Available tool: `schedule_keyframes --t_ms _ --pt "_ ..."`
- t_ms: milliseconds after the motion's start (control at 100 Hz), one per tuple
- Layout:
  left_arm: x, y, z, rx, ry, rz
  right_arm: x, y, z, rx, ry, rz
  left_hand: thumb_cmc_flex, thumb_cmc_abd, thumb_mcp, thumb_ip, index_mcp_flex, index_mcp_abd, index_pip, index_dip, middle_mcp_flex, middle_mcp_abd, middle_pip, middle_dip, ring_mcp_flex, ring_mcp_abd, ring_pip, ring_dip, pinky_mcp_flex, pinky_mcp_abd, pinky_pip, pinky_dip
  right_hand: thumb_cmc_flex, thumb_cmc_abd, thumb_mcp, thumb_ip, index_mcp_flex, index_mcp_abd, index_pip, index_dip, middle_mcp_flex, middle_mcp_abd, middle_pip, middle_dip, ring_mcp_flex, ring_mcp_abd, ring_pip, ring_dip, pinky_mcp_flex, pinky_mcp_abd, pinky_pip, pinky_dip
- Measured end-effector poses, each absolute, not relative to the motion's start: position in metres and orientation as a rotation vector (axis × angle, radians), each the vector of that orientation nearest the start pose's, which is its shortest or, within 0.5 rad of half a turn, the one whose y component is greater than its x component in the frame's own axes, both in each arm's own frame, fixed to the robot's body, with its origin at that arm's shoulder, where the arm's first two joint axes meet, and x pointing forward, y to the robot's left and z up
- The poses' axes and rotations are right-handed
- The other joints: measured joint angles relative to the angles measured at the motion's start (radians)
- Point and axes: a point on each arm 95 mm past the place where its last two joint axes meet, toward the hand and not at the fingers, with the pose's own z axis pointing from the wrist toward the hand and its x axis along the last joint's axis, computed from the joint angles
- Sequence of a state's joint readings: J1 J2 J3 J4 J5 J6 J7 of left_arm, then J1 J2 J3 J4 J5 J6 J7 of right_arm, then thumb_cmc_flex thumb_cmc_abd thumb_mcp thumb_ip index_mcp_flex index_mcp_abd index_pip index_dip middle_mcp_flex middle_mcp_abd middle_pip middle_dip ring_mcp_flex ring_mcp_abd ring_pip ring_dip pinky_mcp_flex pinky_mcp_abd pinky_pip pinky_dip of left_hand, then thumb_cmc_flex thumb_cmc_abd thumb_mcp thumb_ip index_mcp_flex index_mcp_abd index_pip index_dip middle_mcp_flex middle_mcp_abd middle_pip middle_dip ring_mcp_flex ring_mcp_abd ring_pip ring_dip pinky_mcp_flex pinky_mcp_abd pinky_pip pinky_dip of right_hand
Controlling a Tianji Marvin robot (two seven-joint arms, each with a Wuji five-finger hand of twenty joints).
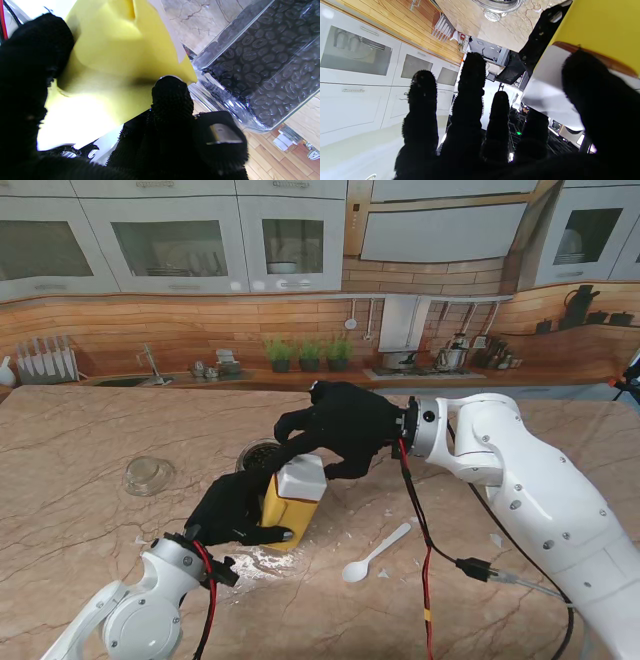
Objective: Portion coffee beans from the glass jar into the coffee jar
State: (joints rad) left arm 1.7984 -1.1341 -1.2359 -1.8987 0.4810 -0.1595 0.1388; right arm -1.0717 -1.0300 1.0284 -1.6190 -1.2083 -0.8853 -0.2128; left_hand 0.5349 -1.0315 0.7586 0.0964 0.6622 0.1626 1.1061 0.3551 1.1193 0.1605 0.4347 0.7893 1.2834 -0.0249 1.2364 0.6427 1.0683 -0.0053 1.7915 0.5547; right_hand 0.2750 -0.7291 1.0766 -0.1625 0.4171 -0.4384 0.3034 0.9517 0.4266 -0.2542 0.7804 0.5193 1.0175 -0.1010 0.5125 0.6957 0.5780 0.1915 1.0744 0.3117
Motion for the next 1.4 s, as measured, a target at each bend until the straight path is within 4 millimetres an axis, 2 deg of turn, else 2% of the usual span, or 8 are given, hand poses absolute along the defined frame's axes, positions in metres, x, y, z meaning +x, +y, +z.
schedule_keyframes --t_ms 190,330,540,750,850,1050,1180,1400 --pt "0.328 -0.05 -0.276 -1.529 1.091 -2.183 0.429 0.1 -0.153 -0.151 1.898 2.004 0.0 0.0 0.0 0.0 0.0 0.0 0.0 0.003 0.0 0.0 0.0 -0.002 0.0 0.0 -0.003 0.0 0.0 0.0 0.0 0.0 -0.116 0.064 -0.227 -0.134 0.033 0.066 0.358 -0.24 0.157 0.002 0.002 0.015 0.054 -0.006 0.023 0.023 0.008 0.014 0.021 -0.011" --pt "0.328 -0.05 -0.276 -1.528 1.085 -2.183 0.429 0.109 -0.152 -0.088 1.891 1.959 0.0 0.0 0.0 0.006 0.0 0.001 0.0 0.003 0.0 0.0 0.0 -0.003 0.0 0.0 -0.007 0.0 0.0 0.0 0.0 0.0 -0.323 0.312 -0.517 -0.017 0.28 0.161 0.554 -0.226 0.254 0.034 0.005 0.028 0.068 0.015 0.056 0.04 0.008 0.039 0.048 0.006" --pt "0.329 -0.05 -0.276 -1.526 1.073 -2.183 0.427 0.118 -0.151 0.003 1.813 1.92 -0.001 0.003 0.0 0.007 0.0 0.021 0.0 0.003 0.0 0.0 0.0 -0.003 0.0 0.0 -0.007 0.0 0.0 0.0 0.0 0.0 -0.639 0.571 -0.459 0.062 0.564 0.166 0.717 -0.219 0.366 0.068 0.003 0.046 0.09 0.045 0.099 0.048 0.008 0.056 0.088 0.027" --pt "0.329 -0.05 -0.276 -1.528 1.073 -2.182 0.415 0.108 -0.148 0.16 1.848 1.912 -0.001 0.003 0.0 0.007 0.0 0.021 0.0 0.003 0.0 0.0 0.0 -0.002 0.0 0.0 -0.005 0.0 0.0 0.0 0.0 0.0 -0.892 0.705 -0.361 0.137 0.116 0.193 0.295 -0.297 0.295 0.17 -0.119 0.014 -0.006 0.119 0.088 0.051 -0.094 0.107 0.076 0.029" --pt "0.329 -0.05 -0.276 -1.528 1.073 -2.182 0.411 0.098 -0.143 0.162 1.826 1.898 -0.001 0.003 0.0 0.007 0.0 0.021 0.0 0.003 0.0 0.0 0.0 -0.002 0.0 0.0 -0.005 0.0 0.0 0.0 0.0 0.0 -0.862 0.705 -0.371 0.159 -0.193 0.217 0.007 -0.327 0.183 0.196 -0.167 0.018 -0.048 0.122 0.069 0.056 -0.135 0.119 0.052 0.031" --pt "0.329 -0.05 -0.276 -1.529 1.075 -2.182 0.408 0.073 -0.136 -0.056 1.977 1.854 -0.001 0.003 0.0 0.007 0.0 0.021 0.0 0.003 0.0 0.0 0.0 -0.002 0.0 0.0 -0.005 0.0 0.0 0.0 0.0 0.0 -0.171 0.421 -0.261 0.242 -0.271 0.065 -0.311 -0.438 -0.076 0.198 -0.203 0.025 -0.107 0.107 -0.01 0.048 -0.18 0.088 -0.02 0.042" --pt "0.329 -0.05 -0.276 -1.53 1.079 -2.183 0.415 0.064 -0.135 -0.175 1.926 1.77 -0.001 0.003 0.0 0.007 0.0 0.021 0.0 0.003 0.0 0.0 0.0 -0.002 0.0 0.0 -0.005 0.0 0.0 0.0 0.0 0.0 -0.102 0.231 0.141 0.146 -0.261 0.02 -0.315 -0.566 -0.141 0.193 -0.158 0.009 -0.107 0.07 -0.033 0.027 -0.162 0.062 -0.037 0.025" --pt "0.329 -0.051 -0.276 -1.532 1.088 -2.182 0.422 0.07 -0.142 -0.194 1.946 1.796 -0.001 0.003 0.0 0.007 0.0 0.021 0.0 0.003 0.0 0.0 0.0 -0.002 0.0 0.0 -0.005 0.0 0.0 0.0 0.0 0.0 -0.001 0.132 0.108 0.074 -0.26 0.008 -0.315 -0.567 -0.182 0.164 -0.093 -0.016 -0.105 0.032 -0.048 0.013 -0.11 0.036 -0.037 0.0"
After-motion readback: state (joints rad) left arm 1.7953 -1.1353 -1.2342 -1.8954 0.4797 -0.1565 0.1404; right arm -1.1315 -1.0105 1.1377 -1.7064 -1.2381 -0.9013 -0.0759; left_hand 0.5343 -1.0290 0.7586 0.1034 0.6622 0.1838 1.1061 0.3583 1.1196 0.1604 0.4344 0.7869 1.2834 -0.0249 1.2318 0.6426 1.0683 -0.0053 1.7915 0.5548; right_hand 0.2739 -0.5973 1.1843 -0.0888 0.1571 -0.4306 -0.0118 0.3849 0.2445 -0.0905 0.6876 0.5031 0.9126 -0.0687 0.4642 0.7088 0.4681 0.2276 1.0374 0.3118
